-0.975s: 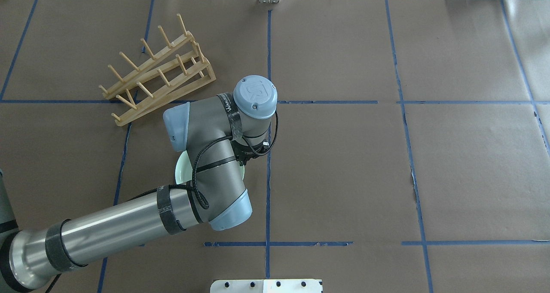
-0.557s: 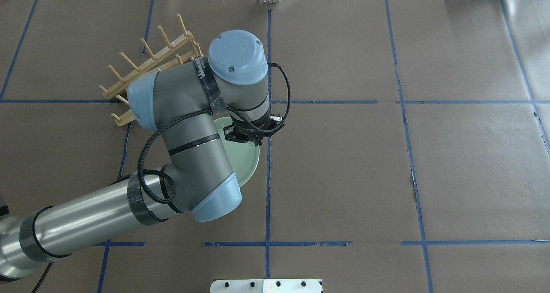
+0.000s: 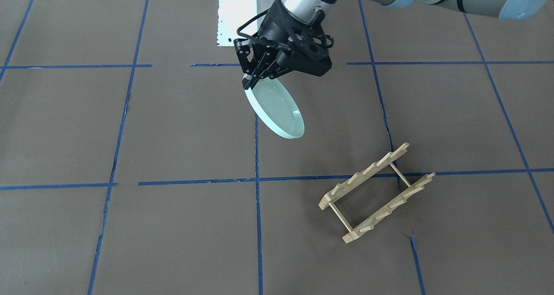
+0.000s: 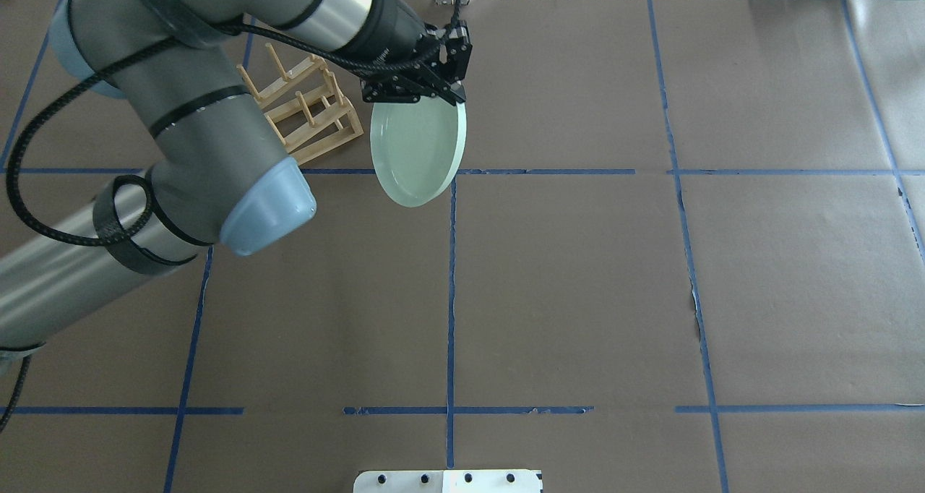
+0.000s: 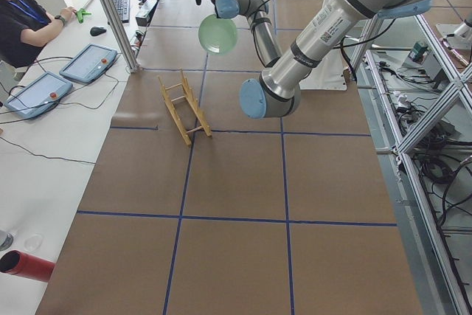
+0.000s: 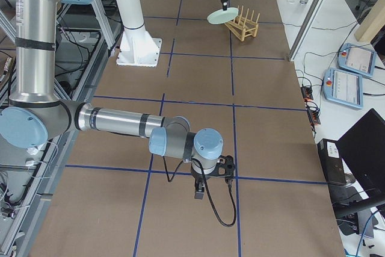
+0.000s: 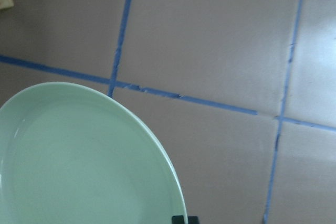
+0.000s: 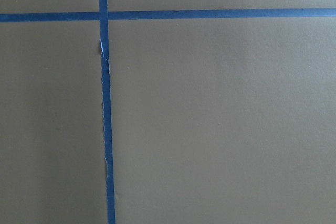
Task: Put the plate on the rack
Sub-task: 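Lift the plate and carry it upright toward the rack's far end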
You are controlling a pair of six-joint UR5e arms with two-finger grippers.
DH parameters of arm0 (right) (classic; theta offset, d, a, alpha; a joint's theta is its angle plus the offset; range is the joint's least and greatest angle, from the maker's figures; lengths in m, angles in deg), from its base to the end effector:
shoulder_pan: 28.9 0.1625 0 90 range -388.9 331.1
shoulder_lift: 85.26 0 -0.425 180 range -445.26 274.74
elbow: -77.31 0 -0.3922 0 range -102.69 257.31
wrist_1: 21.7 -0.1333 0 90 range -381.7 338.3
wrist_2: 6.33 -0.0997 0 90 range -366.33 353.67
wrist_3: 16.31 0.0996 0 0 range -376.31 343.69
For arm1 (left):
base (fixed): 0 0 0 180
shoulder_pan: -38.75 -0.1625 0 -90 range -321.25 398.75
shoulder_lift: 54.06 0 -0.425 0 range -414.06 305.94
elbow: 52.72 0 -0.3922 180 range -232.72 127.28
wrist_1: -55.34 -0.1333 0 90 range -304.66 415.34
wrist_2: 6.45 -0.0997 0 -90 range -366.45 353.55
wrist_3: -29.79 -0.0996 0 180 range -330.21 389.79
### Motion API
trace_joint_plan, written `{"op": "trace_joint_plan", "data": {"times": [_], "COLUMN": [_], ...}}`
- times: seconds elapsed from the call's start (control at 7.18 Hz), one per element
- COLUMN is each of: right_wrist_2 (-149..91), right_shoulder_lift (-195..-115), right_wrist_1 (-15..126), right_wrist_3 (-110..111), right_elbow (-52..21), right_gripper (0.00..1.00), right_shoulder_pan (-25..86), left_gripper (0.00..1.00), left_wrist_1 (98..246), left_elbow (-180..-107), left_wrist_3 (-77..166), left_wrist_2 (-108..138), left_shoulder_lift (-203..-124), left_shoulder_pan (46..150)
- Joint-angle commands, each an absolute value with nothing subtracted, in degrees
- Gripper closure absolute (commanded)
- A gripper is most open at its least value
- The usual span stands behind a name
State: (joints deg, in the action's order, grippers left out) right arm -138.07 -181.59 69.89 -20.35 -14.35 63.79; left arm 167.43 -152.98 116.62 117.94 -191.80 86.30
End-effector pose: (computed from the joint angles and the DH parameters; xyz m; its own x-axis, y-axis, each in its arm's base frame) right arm 0.0873 -0.4314 0.7016 0.7434 0.0373 0.6678 0.0057 0.9981 -0.0621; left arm 0.3620 -0.5098 0.0316 0.1289 -0.0733 -0.9889 0.2266 0.9731 -0.0426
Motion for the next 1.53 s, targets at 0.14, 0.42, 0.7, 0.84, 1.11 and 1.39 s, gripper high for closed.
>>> {"op": "trace_joint_plan", "data": {"times": [0.14,0.42,0.7,0.84,1.11,1.39], "right_wrist_2": [-138.1,-138.1,-138.1,-138.1,-138.1,-138.1], "right_shoulder_lift": [-181.6,-181.6,-181.6,-181.6,-181.6,-181.6], "right_wrist_1": [69.9,69.9,69.9,69.9,69.9,69.9], "right_wrist_3": [-20.3,-20.3,-20.3,-20.3,-20.3,-20.3], "right_elbow": [-14.4,-14.3,-14.4,-14.3,-14.3,-14.3], "right_gripper": [0.00,0.00,0.00,0.00,0.00,0.00], "right_shoulder_pan": [63.7,63.8,63.7,63.8,63.8,63.7], "left_gripper": [1.00,1.00,1.00,1.00,1.00,1.00], "left_wrist_1": [198.1,218.4,227.0,231.2,235.0,235.1], "left_elbow": [-149.2,-139.2,-133.9,-132.1,-128.9,-127.0], "left_wrist_3": [129.5,135.8,137.0,137.0,137.1,137.0], "left_wrist_2": [119.8,118.3,111.9,111.8,108.7,107.5], "left_shoulder_lift": [-184.0,-182.6,-179.5,-177.9,-177.5,-177.5], "left_shoulder_pan": [96.1,99.6,99.7,99.7,99.5,99.1]}}
